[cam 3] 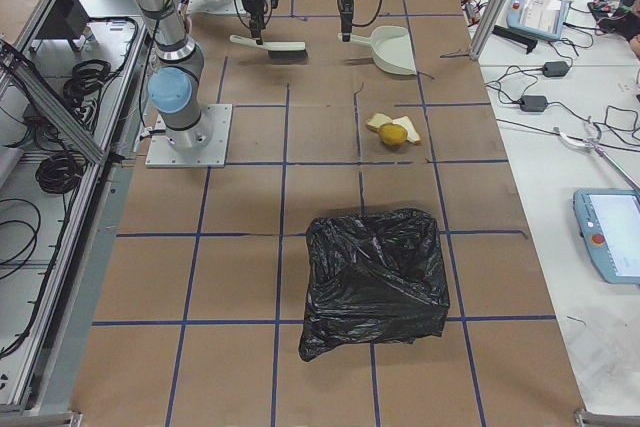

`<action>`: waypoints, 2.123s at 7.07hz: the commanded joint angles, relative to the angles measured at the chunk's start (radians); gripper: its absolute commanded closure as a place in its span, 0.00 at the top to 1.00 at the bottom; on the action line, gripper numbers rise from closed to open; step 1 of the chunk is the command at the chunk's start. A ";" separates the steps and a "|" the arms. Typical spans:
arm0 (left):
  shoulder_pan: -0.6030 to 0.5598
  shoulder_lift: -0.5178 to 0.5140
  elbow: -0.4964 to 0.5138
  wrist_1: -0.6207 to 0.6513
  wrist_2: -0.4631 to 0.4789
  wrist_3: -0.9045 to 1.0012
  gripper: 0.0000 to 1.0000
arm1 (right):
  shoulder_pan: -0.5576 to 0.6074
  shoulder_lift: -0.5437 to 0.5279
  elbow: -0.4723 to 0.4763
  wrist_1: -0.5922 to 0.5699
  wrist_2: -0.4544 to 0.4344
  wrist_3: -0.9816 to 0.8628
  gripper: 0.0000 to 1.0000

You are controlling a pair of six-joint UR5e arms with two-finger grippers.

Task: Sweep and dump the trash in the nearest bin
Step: 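Move the left gripper down toward the white brush handle, then close the left gripper on the white brush handle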

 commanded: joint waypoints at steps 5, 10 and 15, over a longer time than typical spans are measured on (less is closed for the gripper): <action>-0.088 -0.029 -0.023 0.006 0.093 -0.066 0.90 | 0.001 0.000 0.000 0.000 0.000 0.000 1.00; -0.089 -0.029 -0.037 0.032 0.036 -0.074 0.69 | 0.001 0.000 0.000 0.000 0.000 -0.001 1.00; -0.085 -0.021 -0.034 0.044 0.036 -0.065 0.30 | 0.004 0.000 0.000 0.000 0.002 -0.001 1.00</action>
